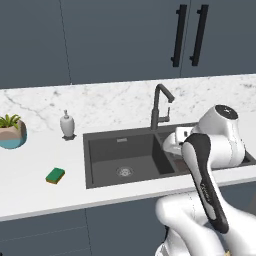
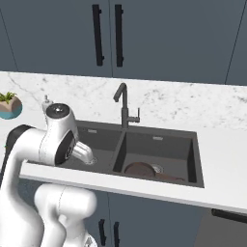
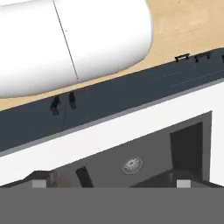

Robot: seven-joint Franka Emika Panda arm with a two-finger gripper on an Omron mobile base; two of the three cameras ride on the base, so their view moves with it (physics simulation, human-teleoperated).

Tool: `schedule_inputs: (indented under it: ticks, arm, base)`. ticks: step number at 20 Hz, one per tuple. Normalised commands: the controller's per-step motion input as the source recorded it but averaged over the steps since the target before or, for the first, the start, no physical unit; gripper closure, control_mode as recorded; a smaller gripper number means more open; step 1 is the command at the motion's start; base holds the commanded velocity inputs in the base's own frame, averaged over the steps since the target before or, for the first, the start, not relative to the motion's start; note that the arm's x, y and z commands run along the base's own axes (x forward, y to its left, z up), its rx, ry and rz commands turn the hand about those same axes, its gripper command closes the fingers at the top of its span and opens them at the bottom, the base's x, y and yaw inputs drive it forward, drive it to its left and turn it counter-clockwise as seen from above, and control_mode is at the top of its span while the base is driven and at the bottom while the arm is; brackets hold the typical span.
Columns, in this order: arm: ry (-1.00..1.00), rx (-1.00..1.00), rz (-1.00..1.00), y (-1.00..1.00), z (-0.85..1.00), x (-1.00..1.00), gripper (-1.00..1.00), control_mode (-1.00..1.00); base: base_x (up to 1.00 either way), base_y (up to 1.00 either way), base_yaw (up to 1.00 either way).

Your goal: Pick the pan and sponge and place them into the sink. Then turn on the water.

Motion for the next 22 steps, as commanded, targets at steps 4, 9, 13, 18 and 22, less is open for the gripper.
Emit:
schedule_inputs:
  ticks: [4,9,13,18,22]
  arm:
    - [0.21,-0.14,0.34,1.0,0.02,0.28,-1.0,-1.0]
    - [0.17,-0.11,0.33,1.0,-0.01,0.45,-1.0,-1.0]
    - [0.14,-0.09,0.32,1.0,-0.21,0.64,-1.0,-1.0]
    - [0.03,-0.06,0.27,1.0,-0.62,0.78,-1.0,-1.0]
    - [-0.01,-0.08,0.08,0.72,-0.76,0.87,-1.0,-1.0]
  base:
    - [0.0,0.0,0.0]
    - [0.0,0.0,0.0]
    - [0.0,0.0,0.0]
    - [0.0,0.0,0.0]
    - [0.0,0.0,0.0]
